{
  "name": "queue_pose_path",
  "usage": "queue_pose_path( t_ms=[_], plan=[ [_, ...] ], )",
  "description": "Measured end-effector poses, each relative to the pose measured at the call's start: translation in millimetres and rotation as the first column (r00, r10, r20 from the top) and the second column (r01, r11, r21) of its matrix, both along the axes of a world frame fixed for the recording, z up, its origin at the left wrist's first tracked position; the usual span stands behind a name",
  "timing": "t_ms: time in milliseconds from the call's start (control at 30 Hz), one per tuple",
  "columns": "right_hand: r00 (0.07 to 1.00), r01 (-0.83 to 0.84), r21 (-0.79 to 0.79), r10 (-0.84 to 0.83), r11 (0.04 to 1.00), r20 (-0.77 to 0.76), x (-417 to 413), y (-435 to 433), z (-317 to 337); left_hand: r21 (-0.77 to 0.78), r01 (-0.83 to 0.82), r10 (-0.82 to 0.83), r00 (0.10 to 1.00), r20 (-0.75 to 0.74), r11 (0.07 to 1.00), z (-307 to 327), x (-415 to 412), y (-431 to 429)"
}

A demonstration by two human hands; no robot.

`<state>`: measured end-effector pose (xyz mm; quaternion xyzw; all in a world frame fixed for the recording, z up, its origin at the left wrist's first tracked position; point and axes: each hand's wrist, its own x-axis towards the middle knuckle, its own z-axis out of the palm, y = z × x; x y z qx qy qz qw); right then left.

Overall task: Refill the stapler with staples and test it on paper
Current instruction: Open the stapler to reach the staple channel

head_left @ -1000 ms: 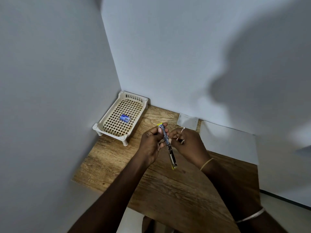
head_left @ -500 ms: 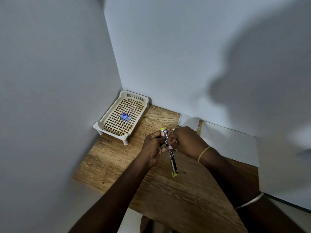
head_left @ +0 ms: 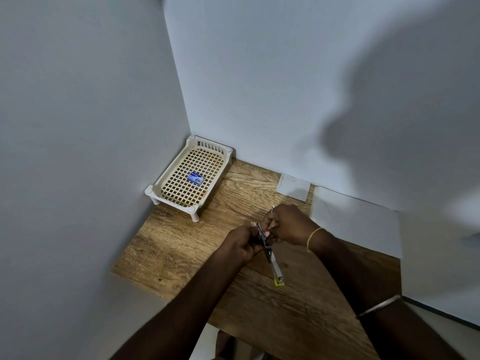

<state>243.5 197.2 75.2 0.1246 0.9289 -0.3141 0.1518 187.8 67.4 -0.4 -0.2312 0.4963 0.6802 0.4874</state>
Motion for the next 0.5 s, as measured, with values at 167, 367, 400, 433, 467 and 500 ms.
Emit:
queue_pose_path(
  t_ms=[167,367,400,433,467,500],
  plan=[
    [0.999,0.008,-0.088,-0.004,0.996,0.050,0.8,1.7,0.0,0.033,-0.013,0.013,1.000,-0.014,0.999,-8.9,0.0,0.2],
    [1.000,-0.019,-0.120,0.018,0.993,-0.007,2.6,-1.1,0.8,0.073,0.006,0.000,0.997,-0.080,0.997,-10.6,-4.1,-4.6],
    [1.000,-0.017,-0.131,0.016,0.991,-0.006,2.0,-0.8,1.7,0.073,0.008,-0.002,0.997,-0.081,0.997,-10.2,-4.3,-4.2],
    [1.000,-0.020,-0.142,0.021,0.990,0.009,0.8,-0.4,3.0,0.075,0.010,-0.004,0.997,-0.079,0.997,-8.9,-3.8,-3.6],
    [0.999,-0.028,-0.150,0.033,0.988,0.037,-0.5,-0.1,4.6,0.071,0.012,-0.007,0.997,-0.079,0.997,-6.7,-2.5,-3.4],
    [0.996,-0.037,-0.150,0.049,0.988,0.072,-2.0,0.4,6.4,0.055,0.021,-0.016,0.996,-0.089,0.998,-4.9,-0.9,-3.4]
  ],
)
